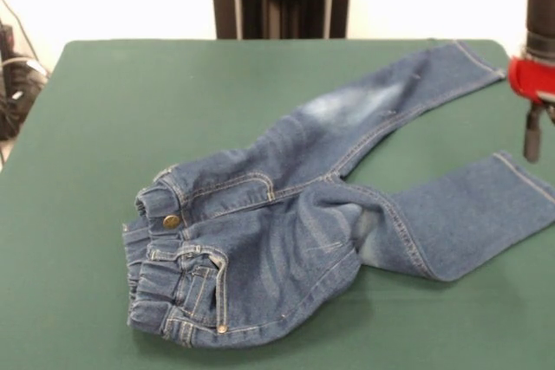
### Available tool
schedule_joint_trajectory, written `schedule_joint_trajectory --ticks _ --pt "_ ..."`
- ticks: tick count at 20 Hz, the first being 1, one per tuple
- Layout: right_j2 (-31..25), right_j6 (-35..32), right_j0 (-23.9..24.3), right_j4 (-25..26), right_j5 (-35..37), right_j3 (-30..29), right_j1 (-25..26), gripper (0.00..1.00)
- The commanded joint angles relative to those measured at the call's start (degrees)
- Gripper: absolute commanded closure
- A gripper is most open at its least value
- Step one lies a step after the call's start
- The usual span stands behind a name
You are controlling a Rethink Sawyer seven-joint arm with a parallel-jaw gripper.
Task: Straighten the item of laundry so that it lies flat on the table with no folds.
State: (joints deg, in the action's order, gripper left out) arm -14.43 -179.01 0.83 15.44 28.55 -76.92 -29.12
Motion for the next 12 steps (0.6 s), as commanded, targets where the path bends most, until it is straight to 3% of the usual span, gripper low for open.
schedule_joint_trajectory --ticks 1,12 --pt "0.3 2.3 -2.8 0.2 4.7 6.5 7.0 0.0" --pt "0.5 4.4 -2.3 0.6 5.4 6.9 8.3 0.0"
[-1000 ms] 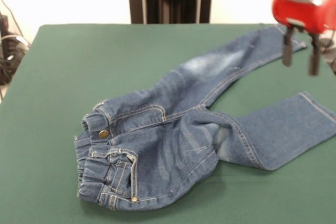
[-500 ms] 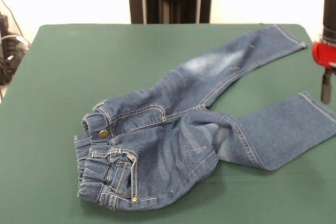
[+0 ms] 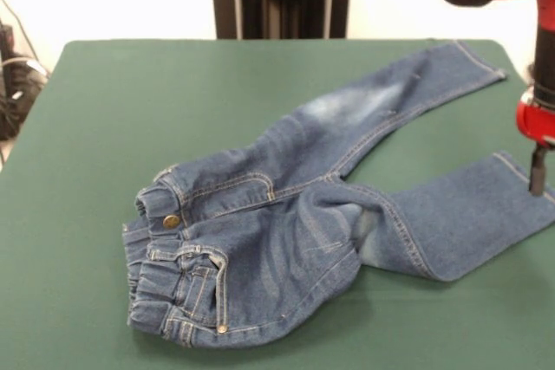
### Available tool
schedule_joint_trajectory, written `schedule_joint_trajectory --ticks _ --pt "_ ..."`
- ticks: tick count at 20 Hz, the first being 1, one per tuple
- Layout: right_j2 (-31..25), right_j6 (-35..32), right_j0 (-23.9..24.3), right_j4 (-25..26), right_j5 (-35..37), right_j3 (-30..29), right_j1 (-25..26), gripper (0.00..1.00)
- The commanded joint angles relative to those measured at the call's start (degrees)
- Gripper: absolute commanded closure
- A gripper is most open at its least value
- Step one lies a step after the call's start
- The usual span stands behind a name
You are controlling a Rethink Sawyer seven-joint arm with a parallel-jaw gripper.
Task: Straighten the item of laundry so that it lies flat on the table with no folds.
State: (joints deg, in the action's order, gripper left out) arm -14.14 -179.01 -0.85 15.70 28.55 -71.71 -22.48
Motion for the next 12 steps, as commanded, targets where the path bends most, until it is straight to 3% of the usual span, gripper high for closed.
schedule_joint_trajectory --ticks 1,12 --pt "0.3 4.5 -0.6 0.4 5.6 1.6 1.7 0.0" --pt "-0.3 5.6 1.0 0.5 5.3 -1.5 1.8 0.0"
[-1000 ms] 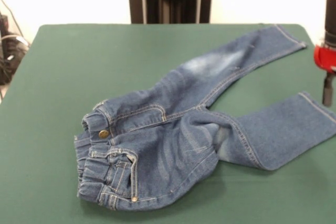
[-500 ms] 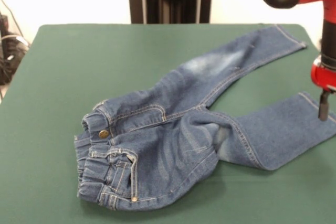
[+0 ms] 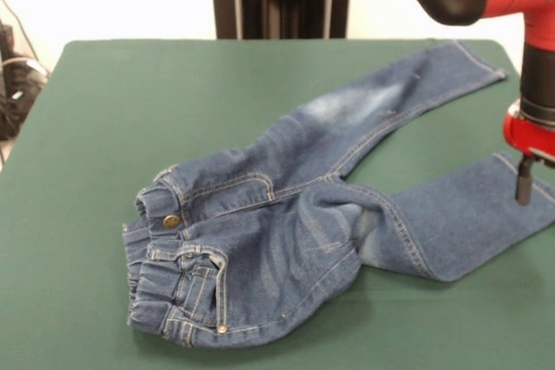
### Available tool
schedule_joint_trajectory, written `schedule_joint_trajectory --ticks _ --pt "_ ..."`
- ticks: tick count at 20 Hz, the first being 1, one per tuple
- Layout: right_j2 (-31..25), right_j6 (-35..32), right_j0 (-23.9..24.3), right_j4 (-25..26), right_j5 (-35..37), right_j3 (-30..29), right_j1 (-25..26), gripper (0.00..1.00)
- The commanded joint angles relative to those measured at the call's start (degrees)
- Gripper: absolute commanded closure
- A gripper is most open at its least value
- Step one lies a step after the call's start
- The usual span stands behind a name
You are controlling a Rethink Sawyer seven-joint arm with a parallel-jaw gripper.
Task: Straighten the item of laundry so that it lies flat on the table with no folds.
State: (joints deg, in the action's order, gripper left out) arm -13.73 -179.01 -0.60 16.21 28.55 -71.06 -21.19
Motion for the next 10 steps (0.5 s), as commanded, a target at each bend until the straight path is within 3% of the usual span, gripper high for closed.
schedule_joint_trajectory --ticks 1,10 --pt "-0.6 5.8 0.7 0.2 5.8 -2.0 0.9 0.0" --pt "-2.1 10.2 2.2 1.3 8.2 1.4 7.5 0.0"
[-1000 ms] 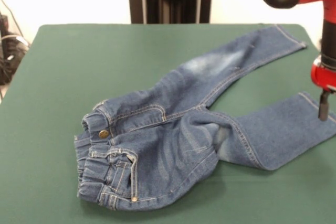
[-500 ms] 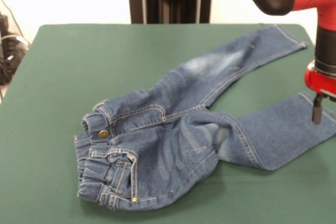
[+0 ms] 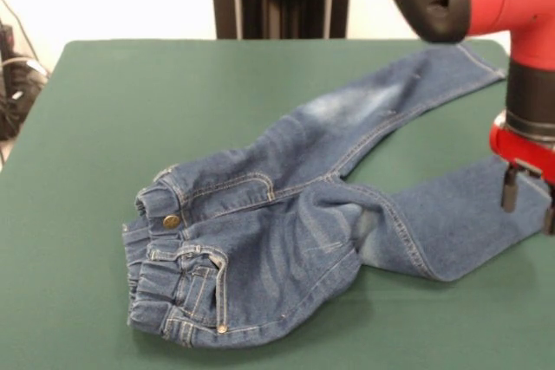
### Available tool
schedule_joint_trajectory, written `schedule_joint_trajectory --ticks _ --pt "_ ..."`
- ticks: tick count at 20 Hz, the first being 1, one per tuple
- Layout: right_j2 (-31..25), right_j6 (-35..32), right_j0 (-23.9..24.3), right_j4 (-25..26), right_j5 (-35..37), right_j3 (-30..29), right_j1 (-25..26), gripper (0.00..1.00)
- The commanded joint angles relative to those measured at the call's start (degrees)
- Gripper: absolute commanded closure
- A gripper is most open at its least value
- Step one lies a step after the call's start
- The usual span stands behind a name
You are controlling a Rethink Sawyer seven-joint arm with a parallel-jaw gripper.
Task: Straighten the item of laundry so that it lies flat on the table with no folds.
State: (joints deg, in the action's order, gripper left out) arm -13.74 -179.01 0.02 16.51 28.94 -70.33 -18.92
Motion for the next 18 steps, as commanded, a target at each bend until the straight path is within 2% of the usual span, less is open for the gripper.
schedule_joint_trajectory --ticks 1,13,18 --pt "-2.1 10.1 1.6 1.2 7.4 1.1 6.2 0.0" --pt "-1.8 8.7 0.7 0.6 9.5 3.1 10.2 0.0" --pt "-0.9 7.2 -0.4 0.6 10.3 6.6 11.6 0.0"
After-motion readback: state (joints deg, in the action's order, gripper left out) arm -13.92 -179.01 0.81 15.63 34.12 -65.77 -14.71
